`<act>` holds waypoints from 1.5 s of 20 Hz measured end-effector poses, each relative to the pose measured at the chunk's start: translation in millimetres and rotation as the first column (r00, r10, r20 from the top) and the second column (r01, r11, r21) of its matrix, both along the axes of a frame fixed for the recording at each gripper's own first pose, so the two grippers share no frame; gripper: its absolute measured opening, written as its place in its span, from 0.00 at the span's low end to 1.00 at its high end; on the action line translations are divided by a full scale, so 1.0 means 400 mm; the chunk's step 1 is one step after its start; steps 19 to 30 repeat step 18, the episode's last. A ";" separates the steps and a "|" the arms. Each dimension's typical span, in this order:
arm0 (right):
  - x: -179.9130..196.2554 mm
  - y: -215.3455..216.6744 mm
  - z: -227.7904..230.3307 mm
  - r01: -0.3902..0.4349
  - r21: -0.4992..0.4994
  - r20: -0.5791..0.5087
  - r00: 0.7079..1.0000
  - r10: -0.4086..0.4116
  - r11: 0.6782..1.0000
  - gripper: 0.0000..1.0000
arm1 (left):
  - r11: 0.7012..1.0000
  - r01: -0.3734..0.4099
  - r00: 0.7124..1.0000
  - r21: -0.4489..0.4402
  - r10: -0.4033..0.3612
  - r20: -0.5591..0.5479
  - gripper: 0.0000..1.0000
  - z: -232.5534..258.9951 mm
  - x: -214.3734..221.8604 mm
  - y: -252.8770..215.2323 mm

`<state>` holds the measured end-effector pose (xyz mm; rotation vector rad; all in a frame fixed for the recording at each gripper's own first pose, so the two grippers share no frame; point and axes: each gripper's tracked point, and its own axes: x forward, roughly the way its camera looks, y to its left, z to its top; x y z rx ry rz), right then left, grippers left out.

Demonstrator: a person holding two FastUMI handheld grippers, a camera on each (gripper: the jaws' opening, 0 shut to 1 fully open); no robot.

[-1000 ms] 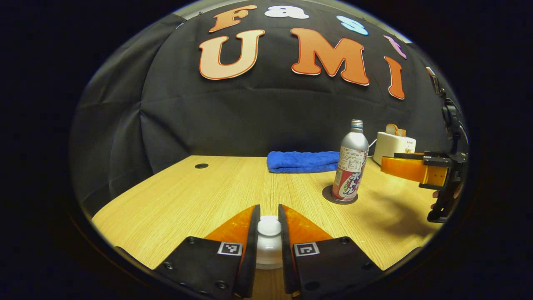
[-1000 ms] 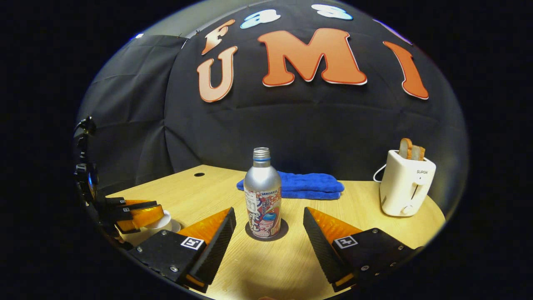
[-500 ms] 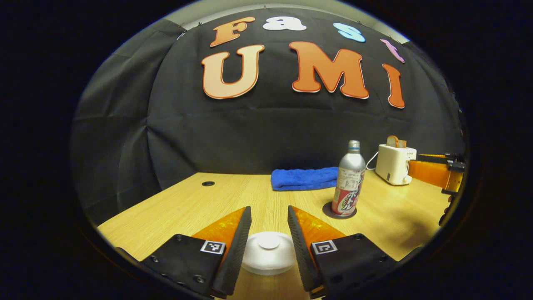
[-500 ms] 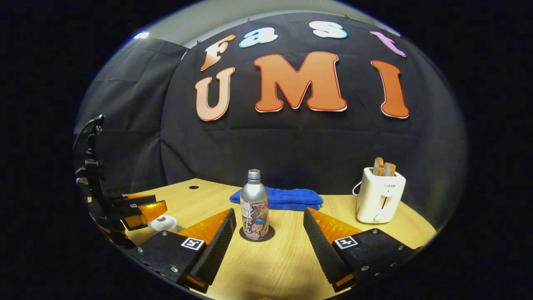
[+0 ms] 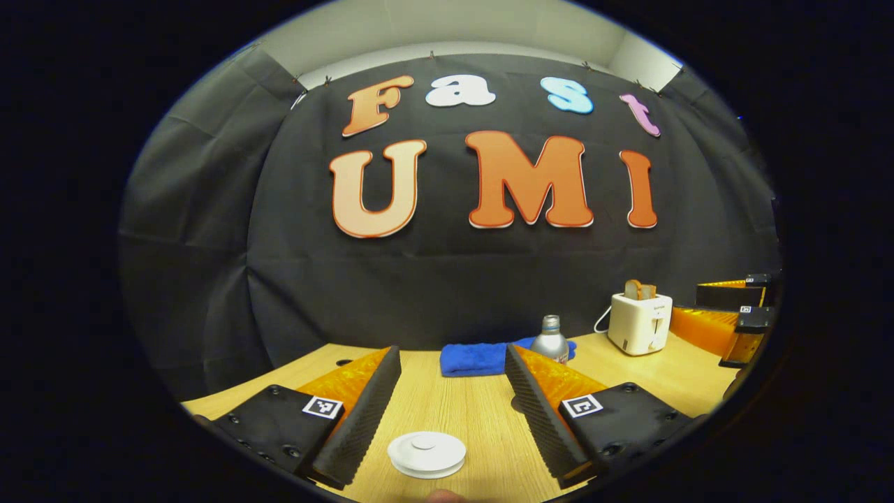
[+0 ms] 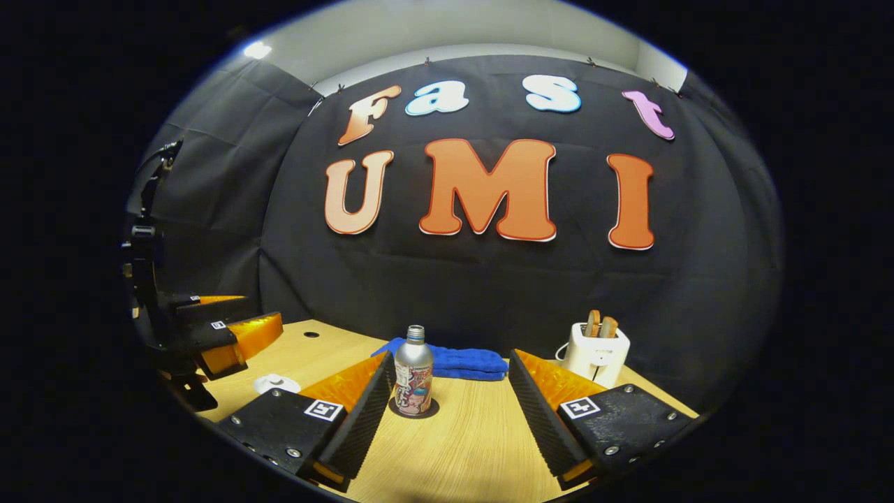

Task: Open the teacup lid with one hand, grasp the water bottle and pour water into the teacup with the other hand; after pouring, place the water bottle on the coaster and then close the teacup lid.

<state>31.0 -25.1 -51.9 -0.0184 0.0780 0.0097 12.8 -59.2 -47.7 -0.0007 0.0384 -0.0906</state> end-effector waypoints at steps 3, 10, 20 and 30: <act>-0.025 0.007 0.043 0.004 -0.015 0.032 0.999 -0.004 1.000 0.97 | 1.000 0.001 0.999 -0.021 0.000 0.037 0.98 0.061 -0.023 -0.001; -0.073 0.018 0.090 0.024 -0.033 0.074 0.997 -0.021 0.999 0.96 | 1.000 -0.023 0.997 -0.018 0.024 0.076 0.98 0.109 -0.072 0.031; -0.112 0.031 0.093 0.038 -0.045 0.075 0.997 -0.034 0.998 0.97 | 1.000 -0.025 0.997 -0.019 0.026 0.073 1.00 0.112 -0.112 0.053; -0.112 0.031 0.093 0.038 -0.045 0.075 0.997 -0.034 0.998 0.97 | 1.000 -0.025 0.997 -0.019 0.026 0.073 1.00 0.112 -0.112 0.053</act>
